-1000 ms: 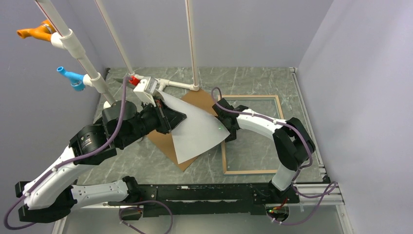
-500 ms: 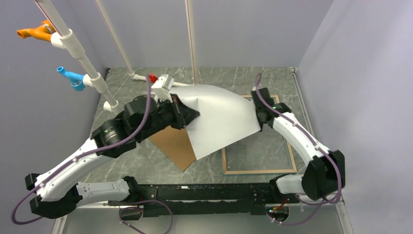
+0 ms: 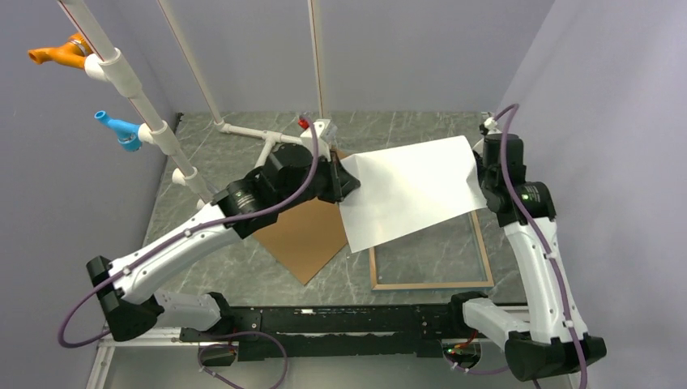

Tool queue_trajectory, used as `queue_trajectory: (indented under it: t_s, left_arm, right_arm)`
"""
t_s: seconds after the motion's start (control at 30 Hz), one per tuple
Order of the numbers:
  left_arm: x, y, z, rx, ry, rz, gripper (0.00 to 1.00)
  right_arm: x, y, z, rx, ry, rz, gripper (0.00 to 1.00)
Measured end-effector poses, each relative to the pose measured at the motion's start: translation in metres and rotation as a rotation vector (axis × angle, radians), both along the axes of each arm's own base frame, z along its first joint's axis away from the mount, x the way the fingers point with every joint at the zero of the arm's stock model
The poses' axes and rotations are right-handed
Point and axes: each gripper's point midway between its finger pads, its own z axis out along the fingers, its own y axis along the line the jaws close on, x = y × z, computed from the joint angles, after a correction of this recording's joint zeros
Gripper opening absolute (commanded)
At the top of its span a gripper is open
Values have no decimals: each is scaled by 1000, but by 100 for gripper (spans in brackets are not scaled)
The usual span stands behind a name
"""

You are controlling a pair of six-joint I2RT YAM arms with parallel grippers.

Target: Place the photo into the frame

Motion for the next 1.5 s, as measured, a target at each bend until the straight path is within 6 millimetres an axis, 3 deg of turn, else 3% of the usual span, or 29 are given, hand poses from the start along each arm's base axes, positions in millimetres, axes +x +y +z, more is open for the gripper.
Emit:
queue_trajectory:
  t_s: [0.1,0.17,0.3,0.43,0.63,0.8,0.9,1.0,1.23,1.37,1.5]
  left_arm:
    - [12,-10,-6,29,-14,-20,0]
    - [17,-12,-2,28,-33,-33,0]
    - [21,-8,11,7,-74,-47,0]
    - [20,9,34,-31,-118,-30,0]
    - [-6,57,89,-134,-220,12,0]
    - [-23,88,105,-159,-244,47,0]
    - [-25,91,97,-134,-200,54,0]
    - [-19,82,72,-73,-119,50,0]
    - [-2,60,-2,93,65,41,0]
    - [0,52,-12,106,98,21,0]
    - [7,28,-19,103,134,-39,0]
  right_arm:
    - [-5,-5,30,-13,-82,-8,99]
    - [-7,-9,39,-25,-111,-23,99]
    - [-12,-16,43,-48,-127,-47,99]
    - [-14,-23,44,-74,-137,-72,99]
    - [-14,-26,17,-93,-84,-80,99]
    - [-9,-23,-8,-79,-13,-65,99]
    - [-7,-18,-8,-45,-2,-45,100]
    - [-8,-15,-2,-13,-11,-26,100]
    - [-10,-10,53,37,-130,3,99]
    - [-19,-5,86,63,-214,28,99]
    - [-29,2,101,100,-253,55,99]
